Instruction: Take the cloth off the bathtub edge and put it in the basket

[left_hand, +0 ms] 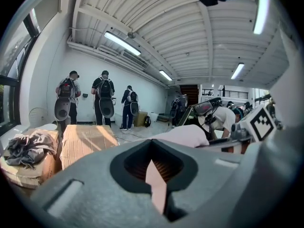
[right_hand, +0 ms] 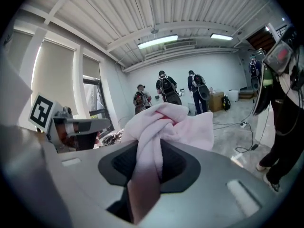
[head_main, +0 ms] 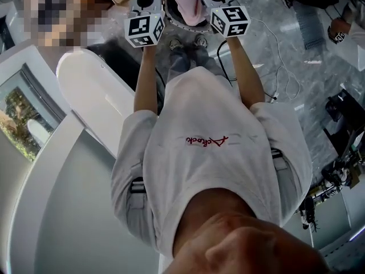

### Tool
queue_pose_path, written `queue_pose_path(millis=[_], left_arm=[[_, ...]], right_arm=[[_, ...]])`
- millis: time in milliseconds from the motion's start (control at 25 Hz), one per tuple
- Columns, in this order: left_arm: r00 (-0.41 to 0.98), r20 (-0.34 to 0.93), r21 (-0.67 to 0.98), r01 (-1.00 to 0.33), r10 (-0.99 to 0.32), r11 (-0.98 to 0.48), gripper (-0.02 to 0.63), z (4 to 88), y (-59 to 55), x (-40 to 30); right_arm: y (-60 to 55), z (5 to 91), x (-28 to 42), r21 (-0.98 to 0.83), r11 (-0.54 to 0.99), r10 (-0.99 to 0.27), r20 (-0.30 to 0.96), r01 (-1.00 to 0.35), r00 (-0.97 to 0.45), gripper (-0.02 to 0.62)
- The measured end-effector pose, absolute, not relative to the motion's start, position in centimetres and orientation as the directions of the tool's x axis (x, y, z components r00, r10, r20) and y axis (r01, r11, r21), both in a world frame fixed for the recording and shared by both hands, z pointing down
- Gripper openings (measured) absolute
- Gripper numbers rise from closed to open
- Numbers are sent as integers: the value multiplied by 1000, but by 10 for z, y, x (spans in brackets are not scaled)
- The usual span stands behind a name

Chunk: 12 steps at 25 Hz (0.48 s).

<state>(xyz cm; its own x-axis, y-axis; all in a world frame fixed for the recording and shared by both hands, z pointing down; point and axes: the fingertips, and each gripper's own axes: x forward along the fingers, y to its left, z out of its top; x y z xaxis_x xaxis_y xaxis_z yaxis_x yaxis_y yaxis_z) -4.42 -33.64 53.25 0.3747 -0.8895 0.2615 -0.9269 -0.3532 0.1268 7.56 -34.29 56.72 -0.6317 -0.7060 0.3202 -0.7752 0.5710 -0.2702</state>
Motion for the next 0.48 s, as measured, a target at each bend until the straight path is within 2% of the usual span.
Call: queue_pose_path(millis=[280,480], left_arm=[[380,330,174,-924,-864,-340,0,585,-326,-51],[384,364,203,-922,-849,-330,0,612,-321,-50]], right_arm=[[-328,662,73,-310,518,-646,470,-798,-602,120],[-317,716,77,-270,519,-596,567,-811,-569,129]])
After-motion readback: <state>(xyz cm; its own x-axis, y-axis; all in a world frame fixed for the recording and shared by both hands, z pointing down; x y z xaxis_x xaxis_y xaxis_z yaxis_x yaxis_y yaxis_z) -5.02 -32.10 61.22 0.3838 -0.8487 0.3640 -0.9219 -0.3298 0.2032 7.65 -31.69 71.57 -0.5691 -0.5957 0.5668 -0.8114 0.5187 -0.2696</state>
